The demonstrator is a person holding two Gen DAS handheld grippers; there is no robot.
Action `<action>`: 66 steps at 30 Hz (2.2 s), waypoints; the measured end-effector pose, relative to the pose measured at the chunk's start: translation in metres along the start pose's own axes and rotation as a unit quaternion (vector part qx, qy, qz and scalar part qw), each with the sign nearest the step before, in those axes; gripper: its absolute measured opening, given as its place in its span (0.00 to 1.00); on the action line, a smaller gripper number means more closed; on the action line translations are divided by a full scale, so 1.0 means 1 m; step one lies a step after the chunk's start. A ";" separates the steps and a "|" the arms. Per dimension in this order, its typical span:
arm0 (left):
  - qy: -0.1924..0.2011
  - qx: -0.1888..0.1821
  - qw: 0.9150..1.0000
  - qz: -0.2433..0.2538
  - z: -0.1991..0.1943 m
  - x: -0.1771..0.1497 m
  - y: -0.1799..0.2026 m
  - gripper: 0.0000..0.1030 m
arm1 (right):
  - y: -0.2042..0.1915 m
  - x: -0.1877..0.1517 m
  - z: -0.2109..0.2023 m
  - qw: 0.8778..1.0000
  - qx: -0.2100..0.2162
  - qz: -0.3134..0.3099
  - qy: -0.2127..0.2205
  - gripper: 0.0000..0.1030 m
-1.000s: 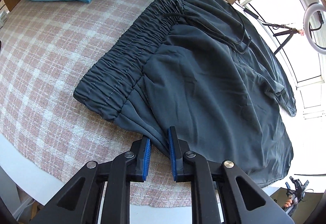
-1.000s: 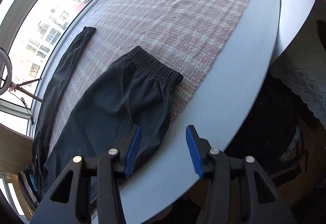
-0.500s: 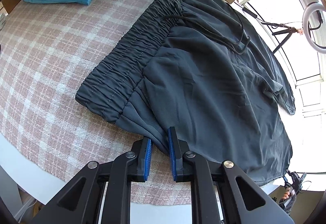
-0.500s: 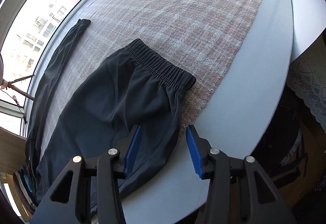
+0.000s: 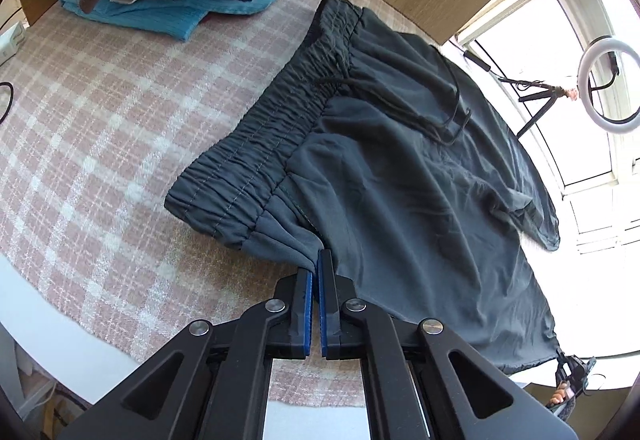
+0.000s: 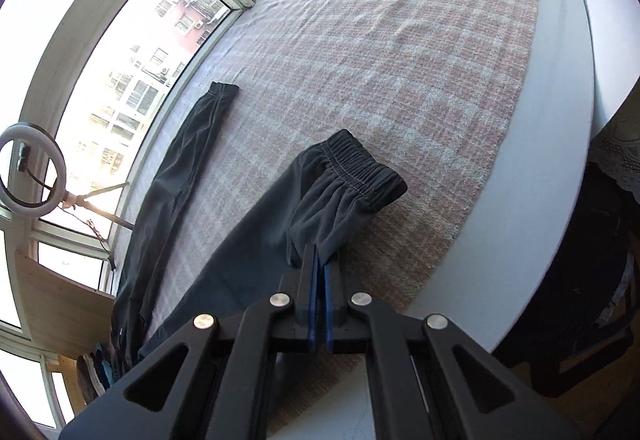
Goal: Fold clothes
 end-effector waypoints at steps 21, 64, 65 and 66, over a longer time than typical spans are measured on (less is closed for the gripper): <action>0.108 -0.012 0.992 0.057 0.000 0.229 0.060 0.01 | -0.249 0.167 0.084 0.993 0.090 -0.036 0.068 0.02; -0.025 -0.009 0.997 0.067 0.068 0.224 -0.031 0.47 | -0.328 -0.093 0.181 0.917 0.015 -0.373 -0.140 0.33; -0.023 -0.015 0.997 0.071 0.070 0.224 -0.031 0.47 | -0.329 -0.108 0.185 0.912 0.023 -0.379 -0.158 0.33; -0.017 -0.019 0.997 0.078 0.071 0.223 -0.029 0.45 | -0.330 -0.121 0.188 0.907 0.032 -0.382 -0.173 0.33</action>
Point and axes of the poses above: each gripper's, at about its wrist camera, not at the fingertips, and z roughly the way its jaws point, y to its right, x to its top, the point moved 1 cm from there along z, roughly the way its jaws point, and after that the axes turned 6 degrees about -x, right-handed, at the moved point
